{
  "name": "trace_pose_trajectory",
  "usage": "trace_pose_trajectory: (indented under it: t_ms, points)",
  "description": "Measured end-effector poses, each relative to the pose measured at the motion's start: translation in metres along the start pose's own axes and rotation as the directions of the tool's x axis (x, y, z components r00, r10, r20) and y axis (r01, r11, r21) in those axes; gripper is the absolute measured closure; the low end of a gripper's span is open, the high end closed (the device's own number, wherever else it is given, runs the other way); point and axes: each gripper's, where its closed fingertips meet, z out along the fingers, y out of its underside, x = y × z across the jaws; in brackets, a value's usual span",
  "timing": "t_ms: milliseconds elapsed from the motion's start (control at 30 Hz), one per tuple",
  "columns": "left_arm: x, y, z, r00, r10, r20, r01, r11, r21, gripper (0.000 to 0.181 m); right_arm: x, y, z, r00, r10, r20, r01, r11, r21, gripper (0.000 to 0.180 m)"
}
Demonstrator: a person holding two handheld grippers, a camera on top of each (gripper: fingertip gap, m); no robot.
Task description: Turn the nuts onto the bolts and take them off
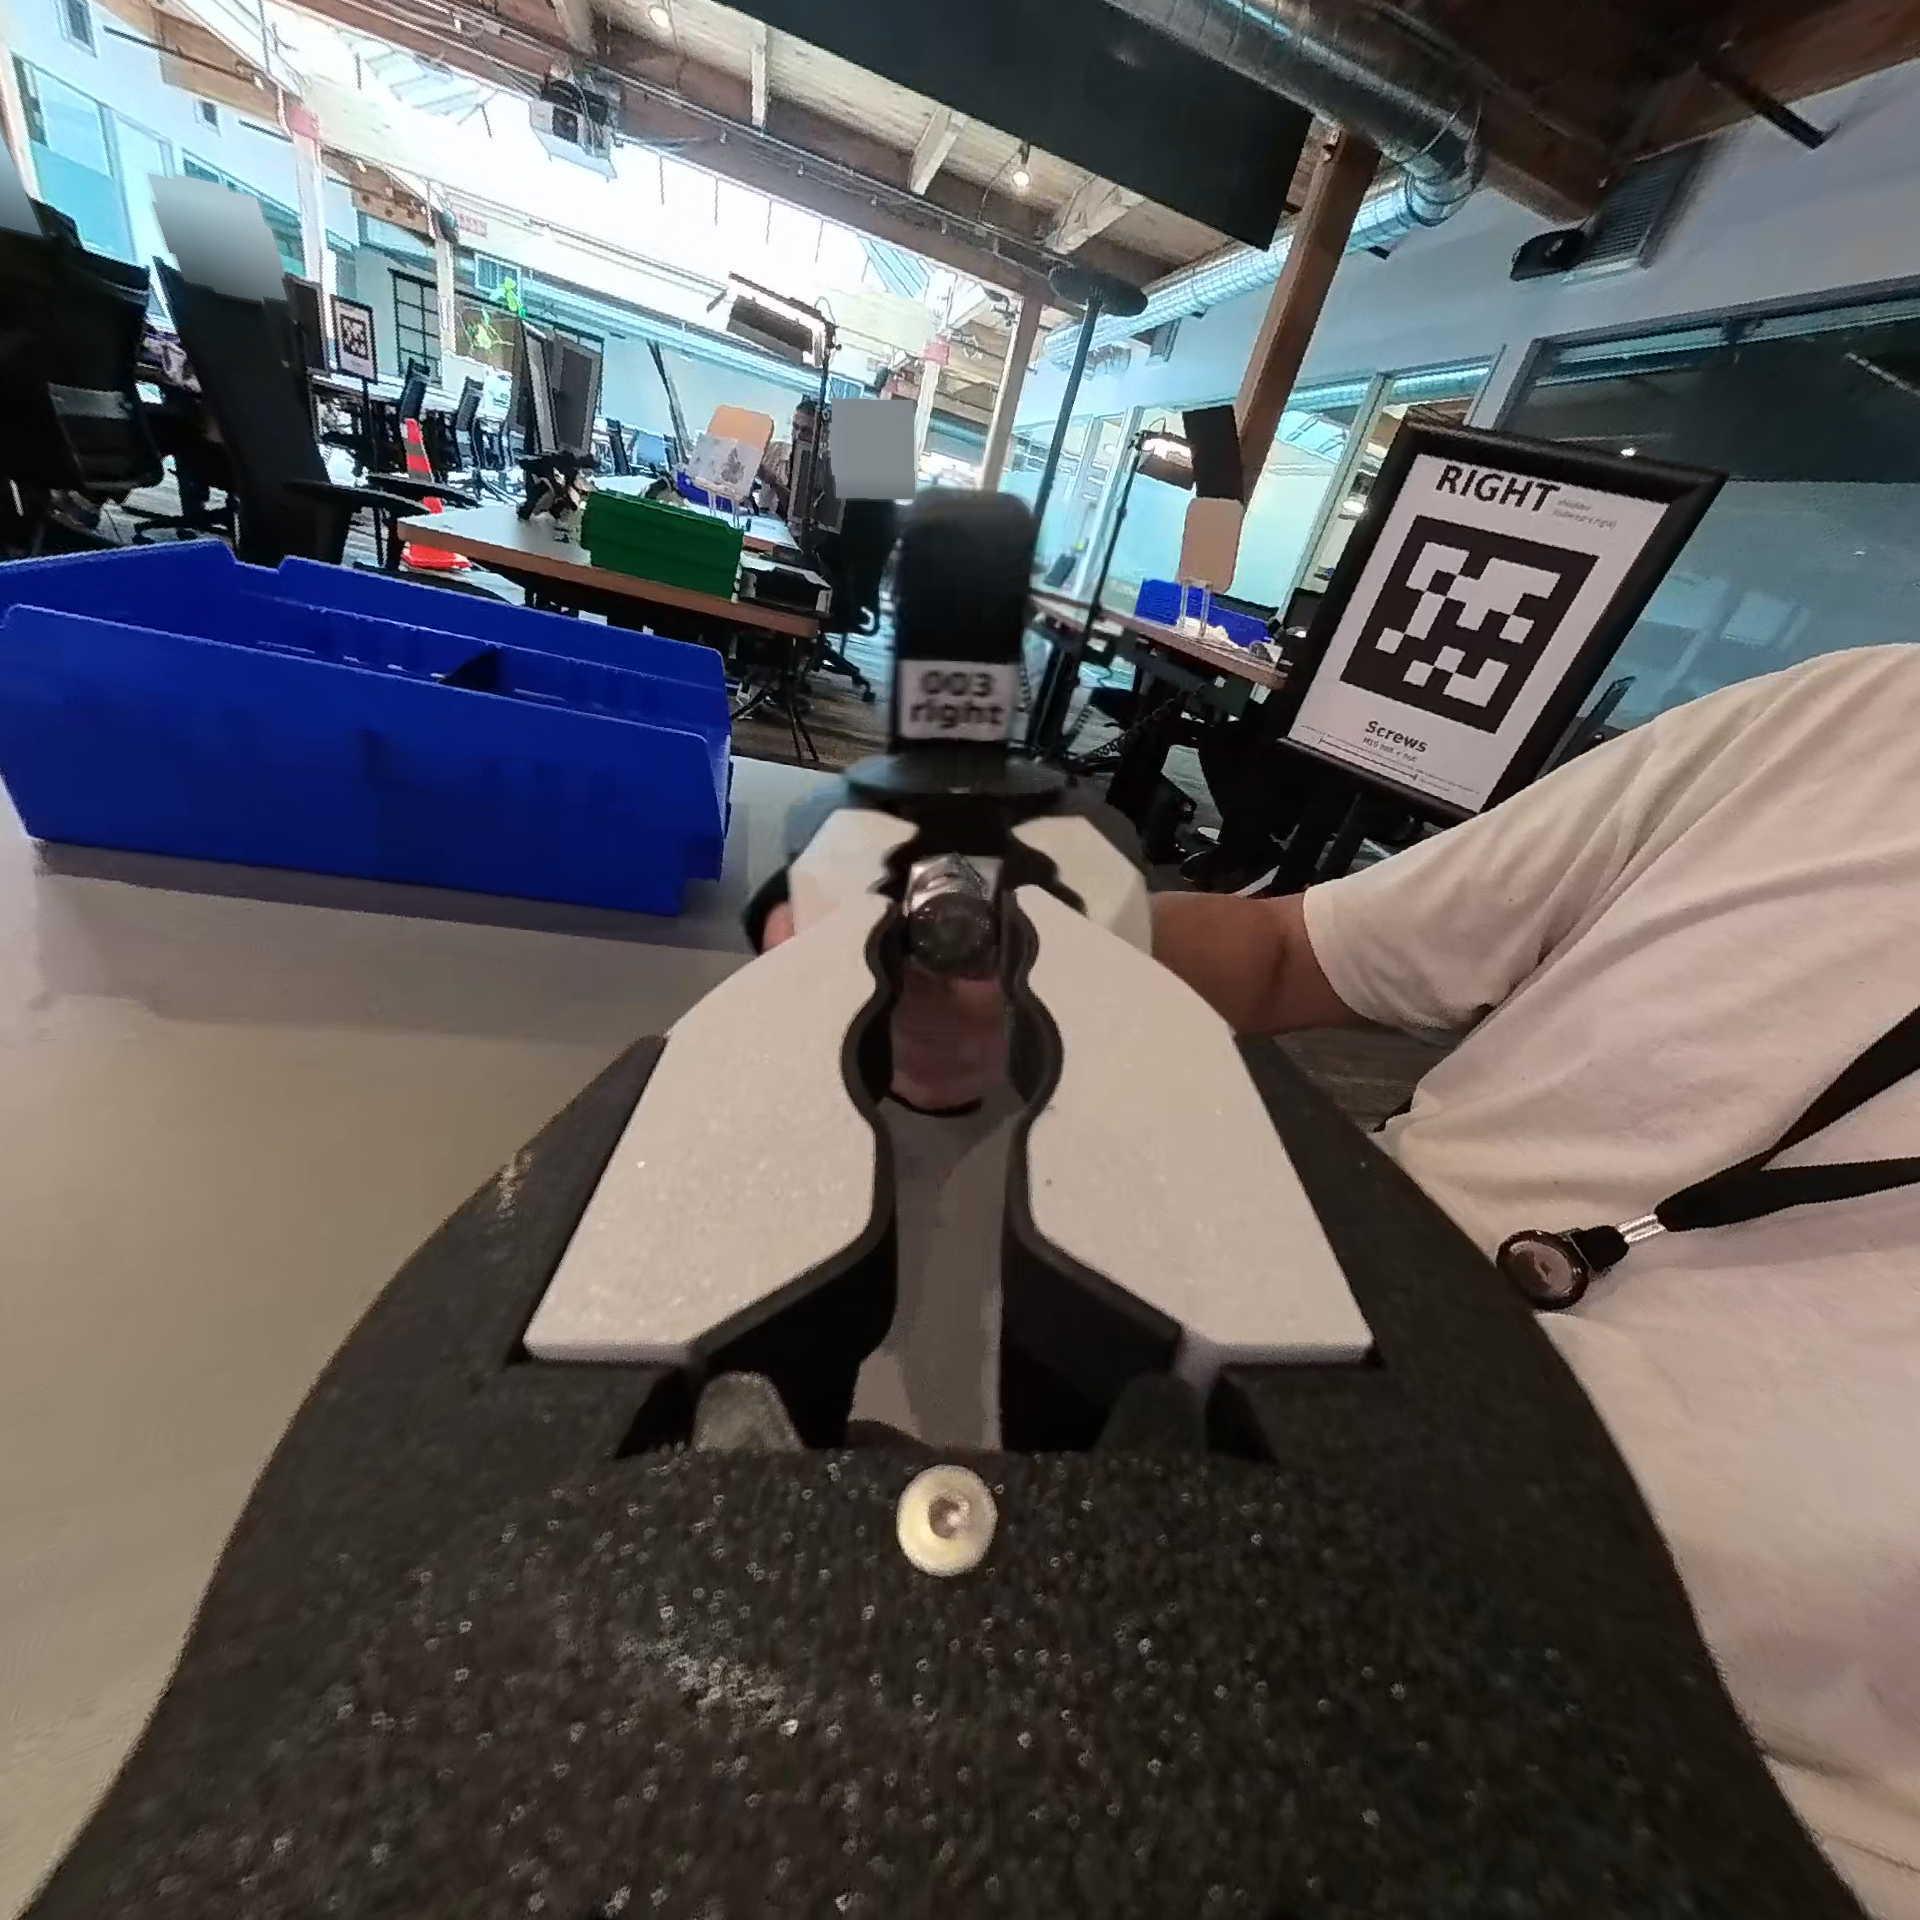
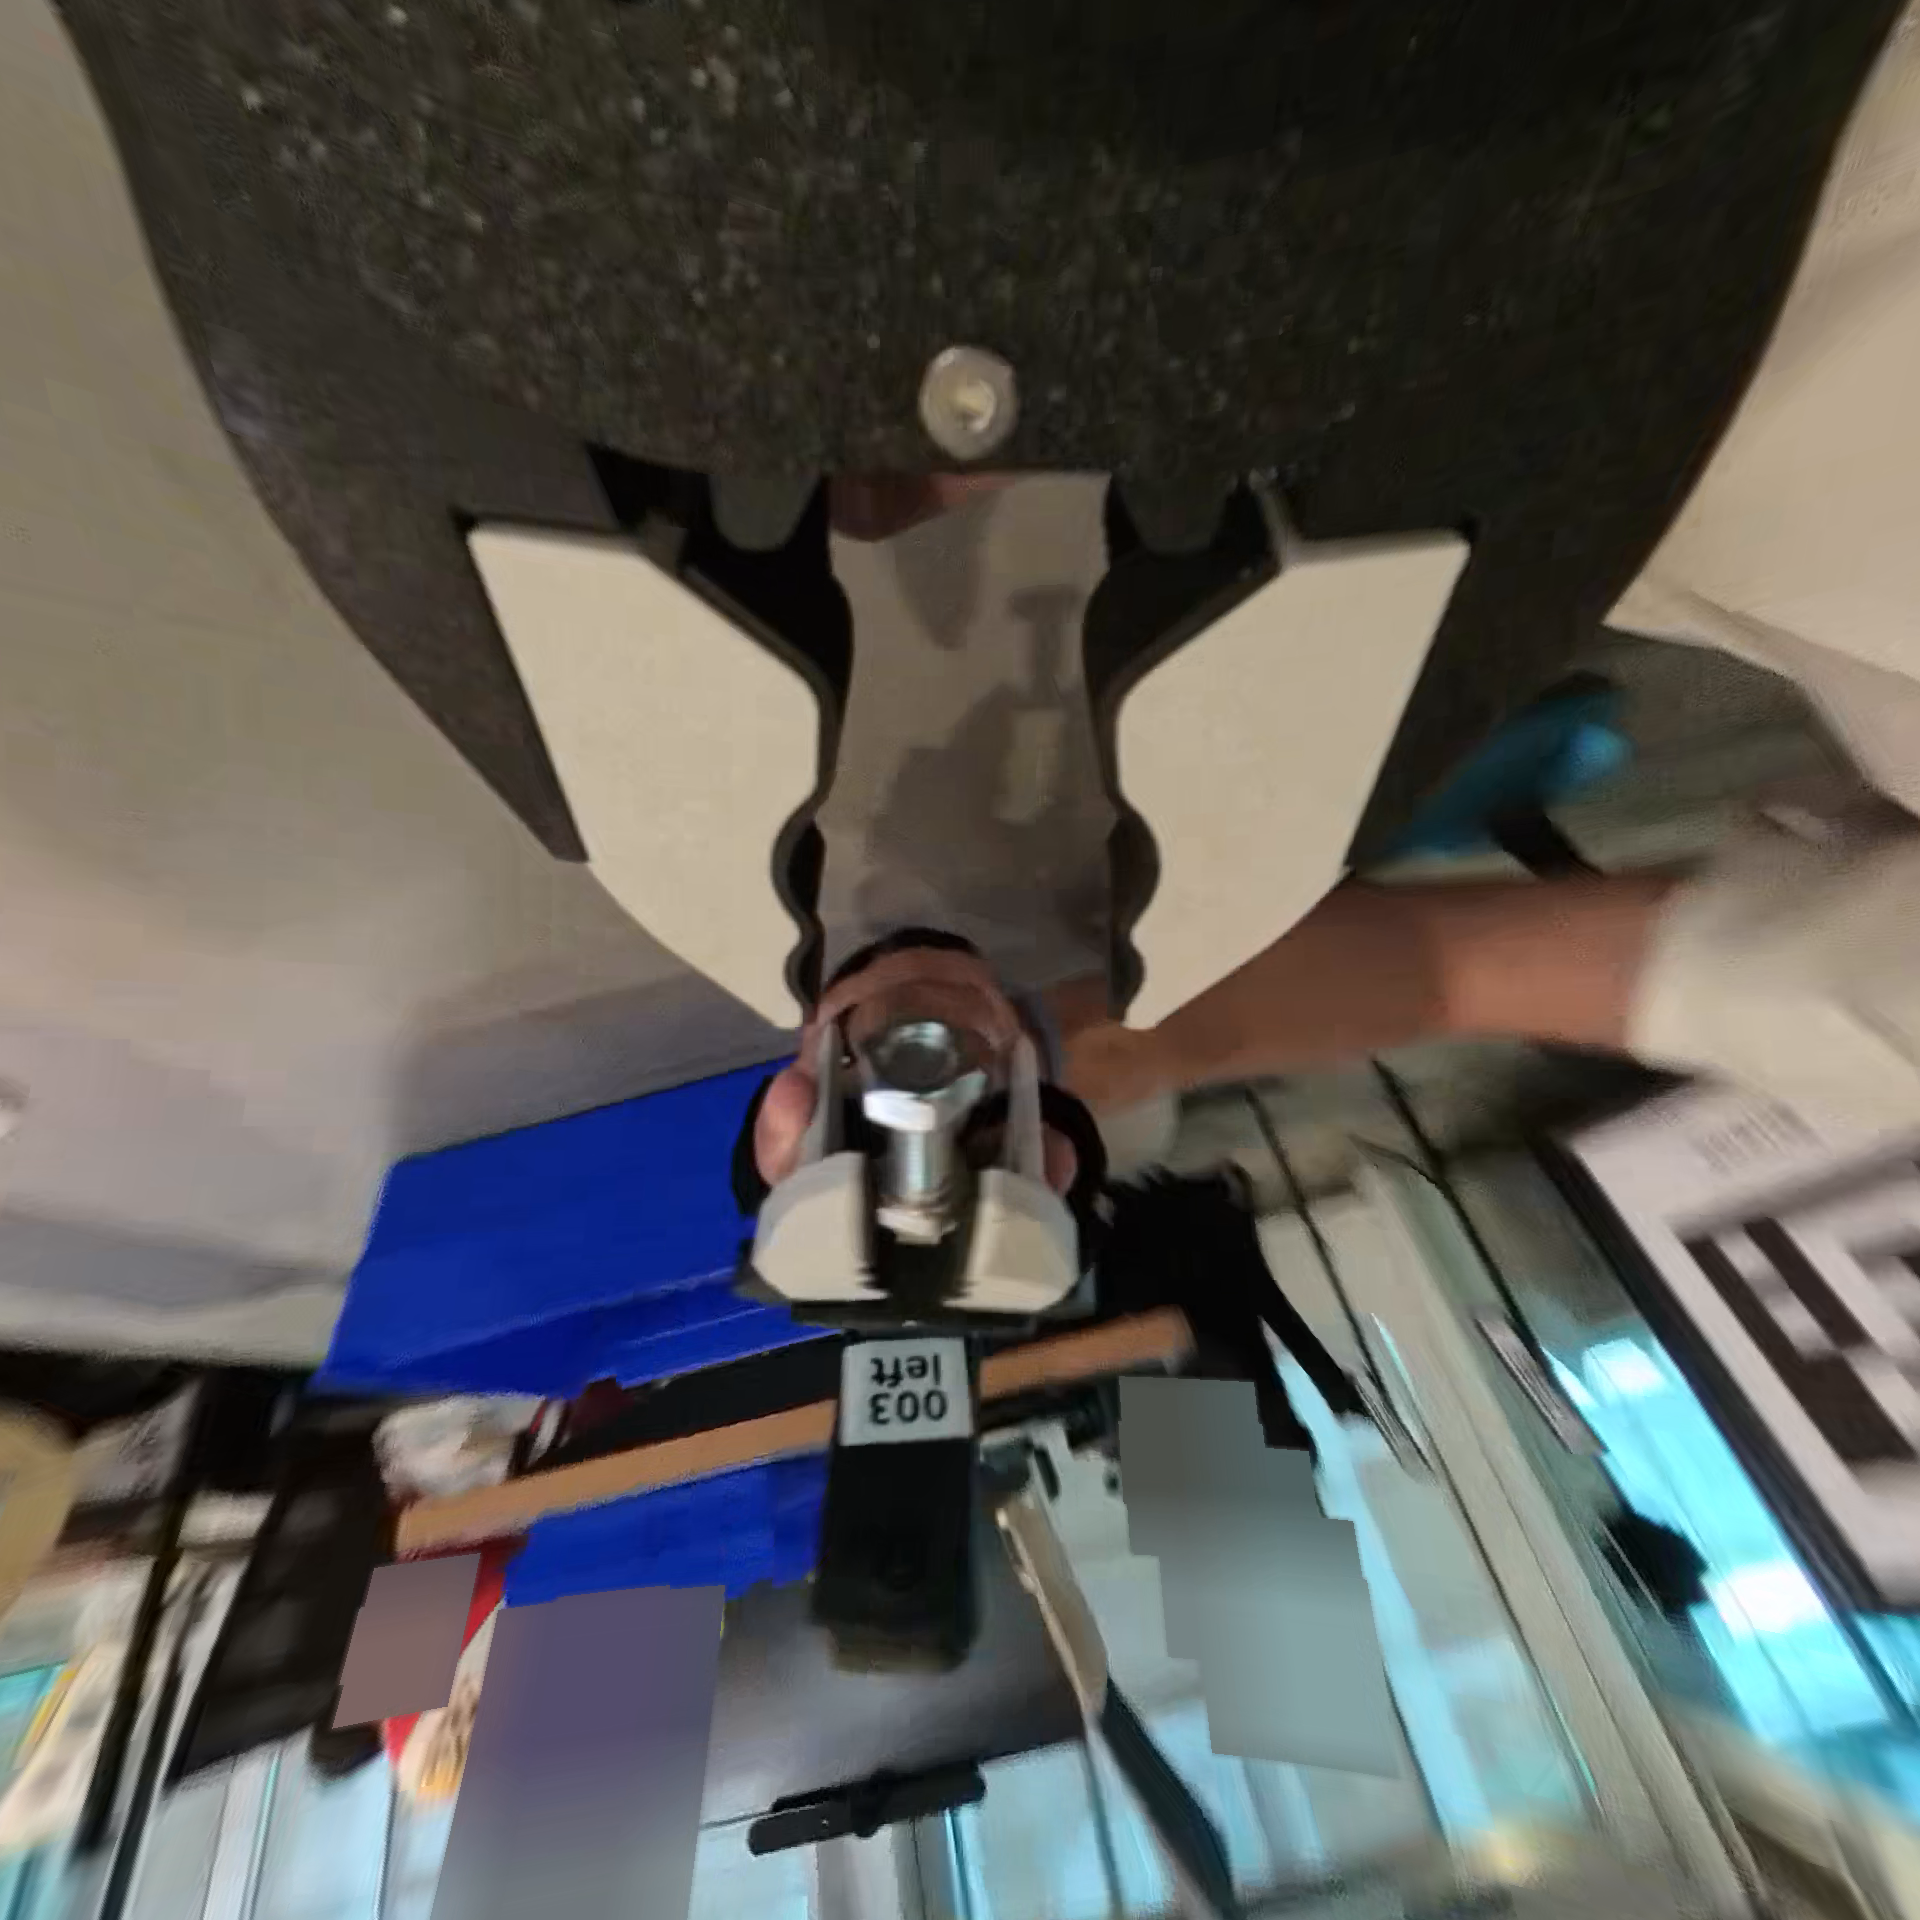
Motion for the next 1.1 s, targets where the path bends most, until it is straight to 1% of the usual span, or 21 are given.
trace_pose_trajectory:
  t_ms: [67,133,233,300,333,400,467,533,567,600,633,667,733,800,867,900,933,967,1000,1067,1100]
  points:
    - [0.000,0.000,0.000,1.000,0.006,0.005,-0.006,1.000,-0.001,0.164,-0.003,-0.005,-0.001,0.966,0.230,0.119,-0.237,0.970,0.048,0.130]
    - [-0.001,0.001,0.000,1.000,0.015,0.015,-0.015,1.000,-0.011,0.164,0.000,-0.007,-0.002,0.915,0.364,0.177,-0.381,0.922,0.072,0.134]
    - [-0.003,0.004,0.001,0.999,0.030,0.029,-0.029,0.999,-0.029,0.164,-0.002,-0.014,-0.007,0.833,0.478,0.277,-0.518,0.850,0.093,0.140]
    - [-0.003,0.007,0.003,0.999,0.041,0.033,-0.039,0.998,-0.045,0.164,0.003,-0.015,-0.008,0.810,0.518,0.274,-0.560,0.822,0.104,0.160]
    - [-0.003,0.007,0.003,0.999,0.043,0.031,-0.041,0.998,-0.045,0.164,0.003,-0.015,-0.008,0.813,0.510,0.281,-0.554,0.826,0.103,0.161]
    - [-0.002,0.007,0.004,0.999,0.043,0.031,-0.042,0.998,-0.048,0.164,0.002,-0.008,-0.007,0.849,0.466,0.251,-0.497,0.864,0.079,0.162]
    - [-0.003,0.009,0.003,0.999,0.036,0.030,-0.034,0.998,-0.054,0.164,0.003,-0.003,-0.006,0.928,0.333,0.166,-0.347,0.935,0.067,0.162]
    - [-0.004,0.011,0.004,0.999,0.030,0.028,-0.028,0.998,-0.063,0.164,0.007,0.000,-0.007,0.998,0.051,0.024,-0.051,0.998,0.035,0.162]
    - [-0.004,0.013,0.005,0.999,0.026,0.025,-0.025,0.997,-0.069,0.164,0.010,0.001,-0.008,0.991,-0.126,-0.051,0.126,0.992,0.002,0.162]
    - [-0.004,0.014,0.006,0.999,0.026,0.023,-0.024,0.997,-0.072,0.164,0.011,0.002,-0.010,0.946,-0.300,-0.119,0.297,0.954,-0.043,0.162]
    - [-0.003,0.014,0.006,0.999,0.025,0.020,-0.024,0.997,-0.075,0.164,0.013,0.002,-0.011,0.873,-0.456,-0.173,0.446,0.890,-0.096,0.162]
    - [-0.003,0.015,0.007,1.000,0.025,0.019,-0.024,0.996,-0.080,0.164,0.015,0.002,-0.012,0.773,-0.597,-0.216,0.576,0.802,-0.156,0.162]
    - [-0.004,0.017,0.008,0.999,0.028,0.025,-0.026,0.996,-0.091,0.164,0.019,0.001,-0.015,0.512,-0.818,-0.261,0.764,0.573,-0.296,0.162]
    - [-0.005,0.018,0.008,0.999,0.027,0.029,-0.024,0.995,-0.096,0.163,0.023,-0.002,-0.018,0.207,-0.944,-0.256,0.852,0.303,-0.428,0.162]
    - [-0.005,0.019,0.008,0.999,0.028,0.030,-0.024,0.995,-0.099,0.164,0.024,-0.005,-0.020,-0.072,-0.975,-0.212,0.845,0.054,-0.532,0.162]
    - [-0.005,0.019,0.008,0.999,0.027,0.028,-0.024,0.995,-0.099,0.164,0.024,-0.007,-0.020,-0.172,-0.967,-0.188,0.824,-0.037,-0.565,0.162]
    - [-0.005,0.018,0.008,0.999,0.024,0.024,-0.022,0.995,-0.093,0.164,0.023,-0.009,-0.020,-0.217,-0.959,-0.184,0.814,-0.074,-0.576,0.162]
    - [-0.004,0.017,0.008,1.000,0.022,0.019,-0.020,0.996,-0.087,0.164,0.021,-0.007,-0.019,-0.179,-0.964,-0.196,0.830,-0.041,-0.556,0.162]
    - [-0.004,0.016,0.008,1.000,0.023,0.019,-0.021,0.996,-0.083,0.164,0.017,-0.003,-0.017,-0.092,-0.974,-0.206,0.856,0.029,-0.516,0.159]
    - [-0.003,0.014,0.006,1.000,0.022,0.019,-0.021,0.997,-0.075,0.164,0.011,-0.005,-0.015,0.127,-0.953,-0.274,0.872,0.239,-0.427,0.139]
    - [-0.003,0.012,0.005,1.000,0.022,0.014,-0.021,0.998,-0.066,0.164,0.011,-0.005,-0.014,0.262,-0.919,-0.296,0.850,0.365,-0.379,0.133]
